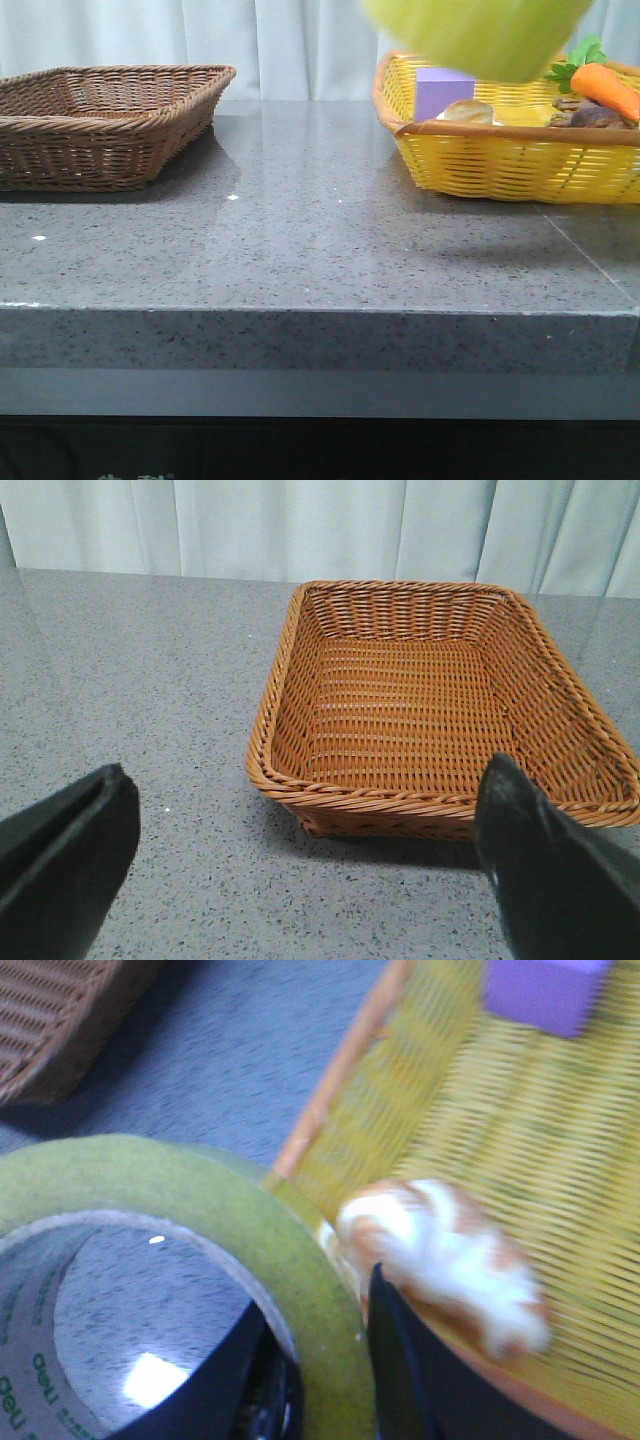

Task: Transfer tape with both arms
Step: 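Lift the tape roll out and lower it onto the table center, then open the right gripper and withdraw it from the tape roll, then reach the left gripper down and grasp the tape roll rim, then lift the tape roll with the left gripper into the brown basket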

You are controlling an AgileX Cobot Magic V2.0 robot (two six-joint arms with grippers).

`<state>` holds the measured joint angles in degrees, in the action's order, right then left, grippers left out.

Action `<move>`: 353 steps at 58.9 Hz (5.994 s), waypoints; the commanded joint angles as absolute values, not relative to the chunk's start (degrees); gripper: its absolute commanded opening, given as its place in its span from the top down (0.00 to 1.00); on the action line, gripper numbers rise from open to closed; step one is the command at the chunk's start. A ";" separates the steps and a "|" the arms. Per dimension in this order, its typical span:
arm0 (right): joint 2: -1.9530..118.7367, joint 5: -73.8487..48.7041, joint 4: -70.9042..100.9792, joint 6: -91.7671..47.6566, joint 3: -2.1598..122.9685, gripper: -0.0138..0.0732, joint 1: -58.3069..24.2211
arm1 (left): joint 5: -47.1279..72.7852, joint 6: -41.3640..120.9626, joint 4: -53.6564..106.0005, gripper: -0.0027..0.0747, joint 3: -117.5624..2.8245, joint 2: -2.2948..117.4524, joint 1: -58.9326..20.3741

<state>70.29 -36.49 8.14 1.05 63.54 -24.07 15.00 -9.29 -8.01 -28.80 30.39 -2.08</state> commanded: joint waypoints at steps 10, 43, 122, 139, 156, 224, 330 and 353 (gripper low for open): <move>77.08 -24.34 9.43 0.98 64.93 0.74 -32.17 | 10.38 -9.39 -8.15 0.10 -30.39 30.89 -1.95; 89.03 -17.99 9.43 0.98 65.05 0.74 -35.88 | 10.38 -9.39 -8.15 0.10 -30.39 30.89 -1.95; 75.78 -29.17 7.49 0.98 77.35 0.94 -30.69 | 10.38 -9.39 -8.15 0.10 -30.39 30.89 -1.95; 60.91 -33.24 7.49 0.98 69.28 0.94 -15.24 | 10.38 -9.39 -8.15 0.10 -30.39 30.89 -1.95; 42.51 -31.74 7.68 0.98 50.84 0.94 -12.52 | 10.38 -9.39 -8.15 0.10 -30.39 30.89 -1.95; 7.55 -26.12 7.41 0.98 27.58 0.94 -12.52 | 24.21 -7.55 -5.46 0.10 -37.11 36.98 -8.85; 7.55 -26.18 7.41 0.98 27.58 0.94 -12.52 | 19.90 -8.29 7.33 0.93 -62.92 83.23 -37.31; 7.55 -26.18 7.41 0.98 27.58 0.94 -12.52 | 26.62 -8.29 2.82 0.93 -76.84 81.11 -24.06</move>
<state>6.95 -30.76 7.55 1.08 26.33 -12.82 30.20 -7.71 3.19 -73.05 83.53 -27.06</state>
